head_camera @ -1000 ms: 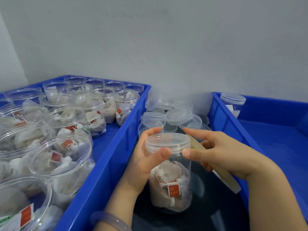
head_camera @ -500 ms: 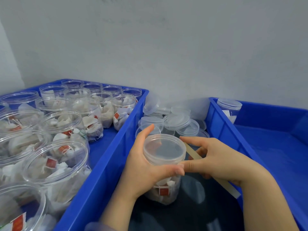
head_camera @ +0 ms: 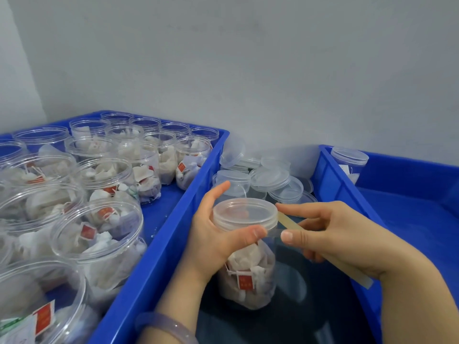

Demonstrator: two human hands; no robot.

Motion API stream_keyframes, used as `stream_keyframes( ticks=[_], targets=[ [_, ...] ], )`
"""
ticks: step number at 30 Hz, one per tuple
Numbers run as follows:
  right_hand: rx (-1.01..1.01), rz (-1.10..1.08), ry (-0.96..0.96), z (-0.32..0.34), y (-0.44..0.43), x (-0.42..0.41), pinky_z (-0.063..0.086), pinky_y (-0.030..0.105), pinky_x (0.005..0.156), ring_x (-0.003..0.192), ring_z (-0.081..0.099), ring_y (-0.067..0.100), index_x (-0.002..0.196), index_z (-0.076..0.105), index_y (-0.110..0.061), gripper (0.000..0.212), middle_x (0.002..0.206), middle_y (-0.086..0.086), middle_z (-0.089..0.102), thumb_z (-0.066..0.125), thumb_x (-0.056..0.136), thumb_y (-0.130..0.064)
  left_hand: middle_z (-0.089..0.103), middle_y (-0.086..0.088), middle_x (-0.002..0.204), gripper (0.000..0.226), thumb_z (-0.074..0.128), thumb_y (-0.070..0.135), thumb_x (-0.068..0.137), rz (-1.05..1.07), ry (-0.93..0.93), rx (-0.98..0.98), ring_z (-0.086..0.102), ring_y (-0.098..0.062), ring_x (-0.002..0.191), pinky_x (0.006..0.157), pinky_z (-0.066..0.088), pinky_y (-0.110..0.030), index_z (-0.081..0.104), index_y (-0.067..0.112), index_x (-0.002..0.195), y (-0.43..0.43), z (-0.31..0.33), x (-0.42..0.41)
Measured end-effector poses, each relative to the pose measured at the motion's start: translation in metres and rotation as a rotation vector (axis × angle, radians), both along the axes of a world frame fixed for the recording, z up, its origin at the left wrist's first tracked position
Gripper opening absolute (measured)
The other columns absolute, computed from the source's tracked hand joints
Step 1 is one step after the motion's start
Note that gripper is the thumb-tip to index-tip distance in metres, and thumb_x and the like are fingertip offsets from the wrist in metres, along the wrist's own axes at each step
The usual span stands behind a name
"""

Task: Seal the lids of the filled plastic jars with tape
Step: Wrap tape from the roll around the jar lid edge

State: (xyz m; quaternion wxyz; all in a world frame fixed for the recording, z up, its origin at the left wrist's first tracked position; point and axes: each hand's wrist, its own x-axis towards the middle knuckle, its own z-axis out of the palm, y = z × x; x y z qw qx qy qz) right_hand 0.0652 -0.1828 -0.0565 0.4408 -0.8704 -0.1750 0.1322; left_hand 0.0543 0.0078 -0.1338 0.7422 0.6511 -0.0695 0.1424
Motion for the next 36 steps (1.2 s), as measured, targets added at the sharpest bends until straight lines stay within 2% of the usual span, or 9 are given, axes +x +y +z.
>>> stream_keyframes(
  ticks=[7, 13, 16, 19, 24, 27, 31, 34, 36],
  targets=[
    [-0.024, 0.000, 0.026, 0.001, -0.002, 0.000, 0.049, 0.019, 0.061, 0.060, 0.065, 0.007, 0.119, 0.055, -0.053, 0.087, 0.079, -0.001, 0.072, 0.071, 0.034, -0.065, 0.071, -0.005, 0.106, 0.100, 0.086, 0.036, 0.030, -0.114, 0.014, -0.025, 0.069, -0.014, 0.098, 0.074, 0.052, -0.020, 0.052, 0.024, 0.123, -0.002, 0.002, -0.004],
    [0.077, 0.028, 0.041, -0.006, 0.001, 0.004, 0.048, 0.019, 0.060, 0.058, 0.058, 0.005, 0.124, 0.050, -0.055, 0.086, 0.084, 0.005, 0.071, 0.073, 0.042, -0.063, 0.073, 0.002, 0.100, 0.109, 0.090, 0.059, 0.020, -0.131, 0.054, -0.098, 0.068, -0.014, 0.097, 0.074, 0.053, -0.021, 0.055, 0.017, 0.115, -0.007, 0.003, -0.004],
    [0.082, 0.014, 0.029, -0.009, 0.004, 0.007, 0.047, 0.017, 0.055, 0.053, 0.055, 0.004, 0.115, 0.057, -0.055, 0.071, 0.069, -0.005, 0.066, 0.069, 0.046, -0.064, 0.067, 0.001, 0.113, 0.099, 0.090, 0.049, 0.029, 0.032, 0.028, -0.054, 0.065, -0.011, 0.103, 0.081, 0.054, -0.021, 0.056, 0.022, 0.119, -0.013, 0.003, -0.004],
    [-0.009, 0.033, -0.009, -0.012, 0.006, 0.008, 0.045, 0.014, 0.054, 0.051, 0.054, 0.002, 0.106, 0.057, -0.063, 0.043, 0.058, -0.016, 0.061, 0.069, 0.064, -0.061, 0.054, 0.008, 0.132, 0.109, 0.093, 0.043, 0.043, 0.169, -0.010, 0.063, 0.054, -0.004, 0.118, 0.097, 0.046, -0.019, 0.044, 0.020, 0.137, -0.016, 0.000, -0.003],
    [-0.127, 0.060, -0.102, -0.011, 0.014, 0.009, 0.042, 0.009, 0.050, 0.049, 0.056, -0.003, 0.125, 0.048, -0.059, 0.052, 0.056, -0.042, 0.052, 0.066, 0.077, -0.049, 0.043, 0.029, 0.118, 0.120, 0.077, 0.058, 0.028, 0.222, -0.035, 0.149, 0.044, 0.015, 0.112, 0.087, 0.040, -0.001, 0.036, 0.026, 0.137, -0.016, -0.001, -0.002],
    [-0.156, 0.080, -0.092, -0.009, 0.015, 0.008, 0.044, 0.014, 0.055, 0.052, 0.059, -0.001, 0.129, 0.045, -0.058, 0.058, 0.059, -0.044, 0.052, 0.066, 0.076, -0.052, 0.047, 0.019, 0.127, 0.123, 0.081, 0.055, 0.029, 0.206, -0.027, 0.160, 0.050, 0.003, 0.116, 0.089, 0.043, -0.005, 0.037, 0.023, 0.139, -0.012, -0.003, 0.000],
    [-0.114, 0.068, -0.041, -0.007, 0.009, 0.006, 0.046, 0.019, 0.062, 0.057, 0.063, 0.002, 0.125, 0.047, -0.061, 0.077, 0.072, -0.032, 0.059, 0.066, 0.051, -0.070, 0.051, 0.013, 0.133, 0.119, 0.085, 0.059, 0.031, 0.176, -0.004, 0.161, 0.051, -0.001, 0.119, 0.091, 0.048, -0.018, 0.039, 0.030, 0.138, -0.010, -0.003, 0.001],
    [-0.090, 0.039, -0.014, -0.005, 0.005, 0.004, 0.046, 0.026, 0.074, 0.063, 0.066, 0.006, 0.127, 0.048, -0.058, 0.084, 0.101, -0.005, 0.062, 0.064, 0.045, -0.071, 0.054, 0.006, 0.133, 0.114, 0.086, 0.049, 0.036, 0.168, 0.001, 0.133, 0.055, -0.006, 0.119, 0.091, 0.050, -0.019, 0.042, 0.025, 0.138, -0.007, -0.005, 0.002],
    [-0.088, 0.015, -0.020, -0.002, 0.005, 0.001, 0.045, 0.024, 0.073, 0.061, 0.066, 0.006, 0.124, 0.051, -0.057, 0.082, 0.101, 0.001, 0.061, 0.062, 0.044, -0.072, 0.055, 0.003, 0.132, 0.112, 0.084, 0.048, 0.037, 0.164, 0.003, 0.105, 0.056, -0.007, 0.117, 0.091, 0.051, -0.021, 0.043, 0.024, 0.138, -0.006, -0.006, 0.003]
  ],
)
